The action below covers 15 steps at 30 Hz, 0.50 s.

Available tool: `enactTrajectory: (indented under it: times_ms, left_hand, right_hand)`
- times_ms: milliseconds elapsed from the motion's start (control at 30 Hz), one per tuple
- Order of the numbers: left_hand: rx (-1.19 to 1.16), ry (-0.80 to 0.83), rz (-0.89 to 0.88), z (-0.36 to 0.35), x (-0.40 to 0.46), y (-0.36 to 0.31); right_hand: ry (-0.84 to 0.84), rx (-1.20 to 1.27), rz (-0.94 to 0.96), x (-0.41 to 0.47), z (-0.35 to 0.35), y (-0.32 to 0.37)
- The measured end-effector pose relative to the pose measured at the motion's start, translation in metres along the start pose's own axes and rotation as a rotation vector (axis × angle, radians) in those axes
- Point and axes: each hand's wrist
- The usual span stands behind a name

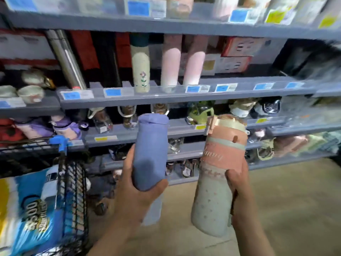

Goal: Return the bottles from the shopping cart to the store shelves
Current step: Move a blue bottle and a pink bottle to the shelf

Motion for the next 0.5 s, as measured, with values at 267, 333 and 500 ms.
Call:
enactTrajectory:
  times_ms: [267,333,500]
  left_hand:
    - [-0.144,0.175,-0.083,-0.083,0.042,-0.020]
    - [-0.123,0.178,-0.096,-0.097,0.056,-0.019]
    - [-0.095,0.117,-0.164,-0.134,0.104,-0.015]
  right_hand:
    - [-0.181,0.012,0.106,0.000,0.087,0.058]
    - [-0.195,0.031,0.135,0.009,0.099,0.067]
    - [-0.227,0.063,0.121,0.058,0.130,0.086]
Point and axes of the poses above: each hand's wrist, its own x-axis towards the middle knuckle, its own z-axis out of the back of the hand, y = z × x, and after that the axes turned 9 degrees about y, right-handed
